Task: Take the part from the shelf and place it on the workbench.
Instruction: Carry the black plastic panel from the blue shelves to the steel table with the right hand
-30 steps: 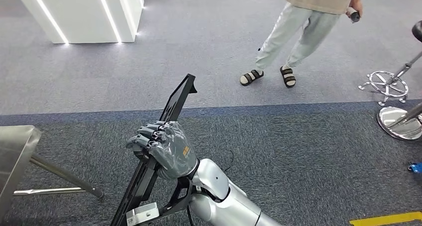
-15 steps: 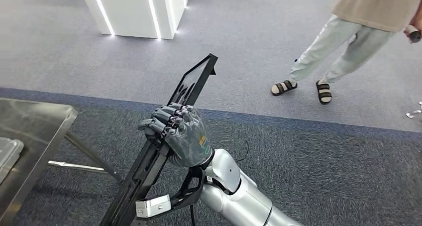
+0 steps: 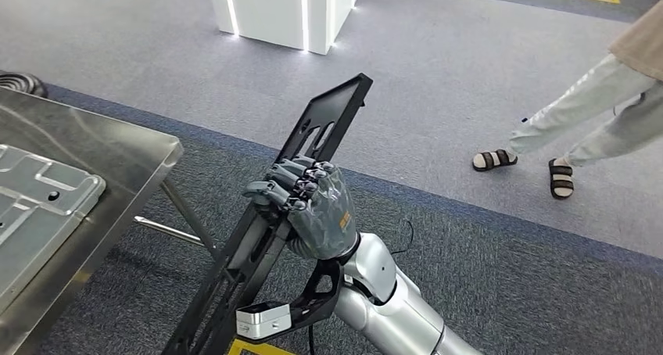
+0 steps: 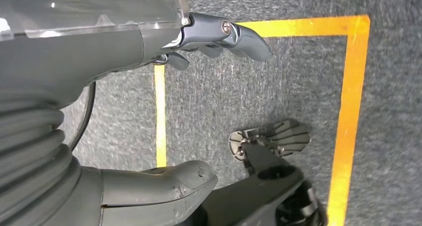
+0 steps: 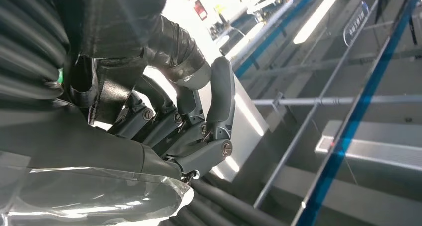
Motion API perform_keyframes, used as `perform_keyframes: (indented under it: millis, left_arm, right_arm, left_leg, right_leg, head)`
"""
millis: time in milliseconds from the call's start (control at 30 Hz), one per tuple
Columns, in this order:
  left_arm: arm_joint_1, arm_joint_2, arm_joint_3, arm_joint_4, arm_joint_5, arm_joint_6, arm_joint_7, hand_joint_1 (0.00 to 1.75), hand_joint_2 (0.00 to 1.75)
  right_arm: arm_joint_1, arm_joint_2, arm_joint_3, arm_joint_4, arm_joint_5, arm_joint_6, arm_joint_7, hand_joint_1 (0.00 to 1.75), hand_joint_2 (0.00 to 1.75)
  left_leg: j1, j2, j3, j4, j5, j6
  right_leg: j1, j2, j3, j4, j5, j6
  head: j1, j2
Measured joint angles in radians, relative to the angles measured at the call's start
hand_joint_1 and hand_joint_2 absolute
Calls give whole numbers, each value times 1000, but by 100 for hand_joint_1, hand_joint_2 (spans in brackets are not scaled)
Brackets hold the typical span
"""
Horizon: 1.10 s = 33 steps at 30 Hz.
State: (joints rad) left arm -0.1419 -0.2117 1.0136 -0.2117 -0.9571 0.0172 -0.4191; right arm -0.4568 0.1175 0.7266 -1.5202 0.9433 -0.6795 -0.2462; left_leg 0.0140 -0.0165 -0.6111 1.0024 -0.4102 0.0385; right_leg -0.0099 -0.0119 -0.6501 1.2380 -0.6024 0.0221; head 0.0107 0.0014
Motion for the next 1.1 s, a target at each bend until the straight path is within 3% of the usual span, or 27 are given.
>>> perform_keyframes:
  millis: [33, 67, 100, 133, 200, 267, 333, 367, 400, 467, 533, 567, 600, 667, 733, 767, 833, 867, 933, 1000, 1033, 1067, 1100]
  left_arm:
    - [0, 0, 0, 0, 1, 0, 0, 0, 175]
    - [1, 0, 0, 0, 3, 1, 0, 0, 175]
    - [2, 1, 0, 0, 6, 1, -1, 0, 175]
    - [3, 1, 0, 0, 9, 1, -2, 0, 175]
    - [4, -1, 1, 0, 14, 1, -5, 0, 175]
    - [6, -2, 2, 0, 16, 1, -8, 0, 175]
    - [12, -2, 4, 0, 17, 2, -8, 0, 175]
    - [14, -1, 5, 0, 17, 3, -9, 0, 175]
    - [15, 0, 5, 0, 17, 3, -9, 0, 175]
    - [13, 0, 6, 0, 17, 4, -10, 0, 175]
    - [11, 0, 6, 0, 17, 4, -10, 0, 175]
    - [12, 0, 6, 0, 18, 4, -10, 0, 175]
    - [14, 0, 6, 0, 19, 4, -10, 0, 175]
    - [17, 1, 8, 0, 23, 3, -10, 0, 175]
    - [17, -1, 12, 0, 28, 3, -11, 0, 175]
    - [18, -1, 13, 0, 31, 3, -12, 0, 175]
    - [22, -2, 17, 0, 35, 4, -14, 0, 175]
    - [25, -2, 18, 0, 36, 5, -15, 0, 175]
    - [30, -3, 20, 0, 38, 6, -17, 0, 175]
    - [32, -4, 22, 0, 40, 7, -18, 0, 175]
    - [32, -5, 23, 0, 42, 7, -19, 0, 175]
    - [34, -5, 24, 0, 43, 7, -20, 0, 175]
    - [36, -6, 25, 0, 44, 8, -21, 0, 175]
  right_arm:
    - [12, -7, -11, -4, 0, -1, -4, 175, 175]
    - [25, -14, -23, -10, 1, -1, -12, 175, 175]
    - [40, -19, -37, -19, 4, -1, -22, 175, 175]
    - [54, -23, -51, -32, 9, -1, -32, 175, 175]
    - [77, -30, -80, -59, 19, -1, -47, 175, 175]
    - [93, -38, -100, -78, 21, -1, -54, 175, 175]
    - [103, -43, -109, -92, 21, -1, -56, 175, 175]
    - [106, -44, -111, -97, 21, -1, -57, 175, 175]
    - [109, -45, -112, -102, 21, -1, -57, 175, 175]
    - [114, -46, -114, -108, 21, -1, -57, 175, 175]
    - [122, -48, -118, -111, 23, -1, -57, 175, 175]
    - [127, -49, -120, -111, 25, -1, -57, 175, 175]
    - [133, -50, -122, -113, 28, -1, -57, 175, 175]
    - [147, -51, -134, -123, 33, -1, -61, 175, 175]
    - [162, -56, -152, -139, 34, -1, -71, 175, 175]
    - [170, -59, -161, -147, 34, -1, -76, 175, 175]
    - [186, -64, -179, -161, 33, -1, -84, 175, 175]
    - [194, -66, -186, -167, 34, -1, -86, 175, 175]
    - [208, -71, -199, -176, 36, -1, -89, 175, 175]
    - [226, -78, -213, -183, 38, -1, -89, 175, 175]
    - [236, -82, -220, -185, 39, -1, -89, 175, 175]
    - [246, -87, -227, -187, 40, -1, -88, 175, 175]
    - [255, -91, -233, -189, 42, -1, -88, 175, 175]
  left_leg:
    - [-2, -15, 0, 1, 0, 2]
    - [-4, -32, 0, 2, -1, 3]
    - [-6, -48, 1, 4, -1, 3]
    - [-6, -65, 1, 6, -2, 3]
    - [-6, -92, -1, 11, -3, -1]
    - [-4, -113, -6, 12, -4, -11]
    - [-2, -130, -10, 7, -3, -24]
    - [-4, -122, -11, 11, -7, -28]
    - [-6, -99, -21, 31, -21, -32]
    - [-8, -31, -67, 131, -77, -38]
    - [-2, 3, -128, 253, -128, -47]
    - [2, 9, -140, 277, -130, -51]
    - [5, 13, -132, 263, -114, -55]
    - [9, 42, -65, 137, -55, -59]
    - [6, 84, -10, 38, -22, -51]
    - [4, 94, -2, 22, -22, -43]
    - [1, 76, -3, 24, -23, -28]
    - [2, 64, -2, 21, -22, -22]
    - [5, 40, 3, 15, -18, -8]
    - [4, 16, 4, 14, -17, 2]
    - [3, 1, 4, 14, -17, 4]
    - [1, -14, 4, 14, -17, 6]
    - [-1, -31, 5, 15, -17, 6]
  right_leg:
    - [0, 7, -33, 54, -12, -1]
    - [0, 11, -51, 73, -3, -3]
    - [1, 14, -49, 50, 27, -6]
    - [2, 23, -27, -11, 70, -11]
    - [4, 66, 30, -151, 136, -21]
    - [7, 90, 54, -211, 150, -27]
    - [6, 72, 59, -220, 153, -32]
    - [4, 61, 65, -229, 156, -35]
    - [1, 48, 71, -238, 160, -40]
    - [1, 17, 80, -248, 162, -48]
    - [3, -16, 81, -247, 158, -50]
    - [4, -31, 81, -244, 154, -49]
    - [3, -45, 82, -242, 151, -46]
    - [2, -71, 85, -233, 141, -37]
    - [6, -92, 90, -225, 129, -25]
    - [9, -101, 92, -222, 124, -19]
    - [10, -119, 100, -224, 119, -8]
    - [8, -119, 104, -221, 114, -2]
    - [0, -72, 90, -174, 78, 7]
    - [-3, -8, 32, -51, 10, 10]
    - [-3, 5, -4, 17, -17, 10]
    - [-3, 10, -31, 63, -26, 9]
    - [-3, 12, -43, 73, -15, 7]
  head:
    - [0, 0]
    - [0, 0]
    - [0, 0]
    - [0, 0]
    - [0, 0]
    - [0, 0]
    - [1, 0]
    - [0, 0]
    - [0, 0]
    - [-1, 0]
    - [-2, 0]
    - [-2, 0]
    - [-2, 0]
    - [-2, 0]
    - [-2, 0]
    - [-2, 0]
    - [-2, 0]
    - [-1, 0]
    - [-1, 0]
    - [-1, 0]
    - [0, 0]
    - [0, 0]
    - [0, 0]
